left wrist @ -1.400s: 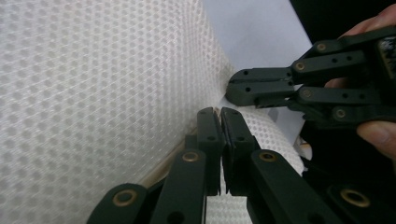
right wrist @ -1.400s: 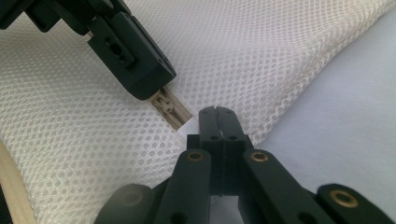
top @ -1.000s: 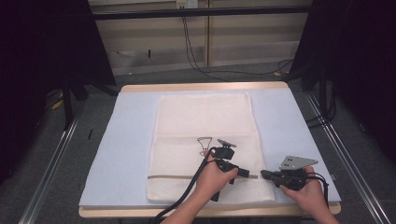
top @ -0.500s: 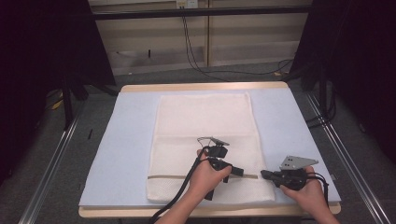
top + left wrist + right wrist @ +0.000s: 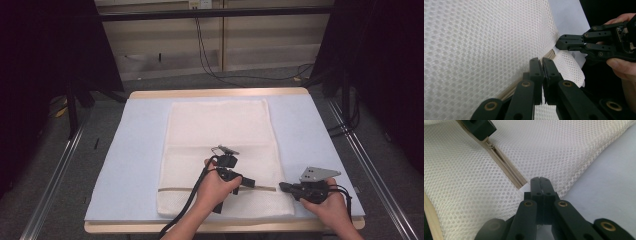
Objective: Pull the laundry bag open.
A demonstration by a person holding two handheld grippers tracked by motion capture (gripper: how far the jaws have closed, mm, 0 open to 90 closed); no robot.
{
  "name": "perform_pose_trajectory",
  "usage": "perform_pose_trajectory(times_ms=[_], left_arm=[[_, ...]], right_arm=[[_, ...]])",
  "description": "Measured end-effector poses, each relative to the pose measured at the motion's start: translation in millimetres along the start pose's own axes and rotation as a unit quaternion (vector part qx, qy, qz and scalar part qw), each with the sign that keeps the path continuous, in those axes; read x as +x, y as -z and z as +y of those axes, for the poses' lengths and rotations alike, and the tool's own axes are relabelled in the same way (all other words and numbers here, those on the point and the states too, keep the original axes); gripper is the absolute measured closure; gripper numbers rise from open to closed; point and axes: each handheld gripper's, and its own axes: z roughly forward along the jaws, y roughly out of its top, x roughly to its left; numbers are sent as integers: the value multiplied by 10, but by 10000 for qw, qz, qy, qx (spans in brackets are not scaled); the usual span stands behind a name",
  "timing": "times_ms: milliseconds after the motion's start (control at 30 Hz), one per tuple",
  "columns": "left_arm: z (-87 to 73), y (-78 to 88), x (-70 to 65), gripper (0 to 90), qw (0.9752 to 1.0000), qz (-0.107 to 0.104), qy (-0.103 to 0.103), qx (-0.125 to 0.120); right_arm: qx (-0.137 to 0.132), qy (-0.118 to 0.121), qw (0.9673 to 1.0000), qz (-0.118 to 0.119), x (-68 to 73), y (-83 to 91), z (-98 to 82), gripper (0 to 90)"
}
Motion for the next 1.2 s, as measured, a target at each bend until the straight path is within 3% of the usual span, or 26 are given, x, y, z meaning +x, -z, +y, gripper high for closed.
perform_pose_trajectory(times_ms=[67, 100, 233, 267, 300, 367, 700, 1200], left_arm=[[2, 50, 28, 875, 9999, 66, -96, 83], [-4, 55, 19, 875, 10000, 43, 5, 42], [-15, 112, 64, 875, 10000, 61, -49, 51], [-22, 118, 64, 875, 10000, -7, 23, 14], [-21, 133, 81, 875, 10000, 46, -54, 48], [-29, 142, 82, 875, 10000, 4, 31, 8], [-36, 172, 101, 875, 9999, 87, -52, 30], [-52, 288, 151, 875, 10000, 65, 24, -32]], right_arm=[[-2, 4, 10000, -4, 0, 0, 0, 900], [5, 0, 10000, 5, 1, 1, 0, 900], [1, -12, 10000, 10, -1, 2, -2, 900], [-3, -11, 10000, -5, 0, 1, -2, 900], [-3, -6, 10000, -9, 1, 1, -2, 900], [-3, -10, 10000, -3, 0, 1, -2, 900], [-8, -32, 10000, 0, -1, 1, -4, 900], [-10, -22, 10000, 5, -3, 1, -4, 900]])
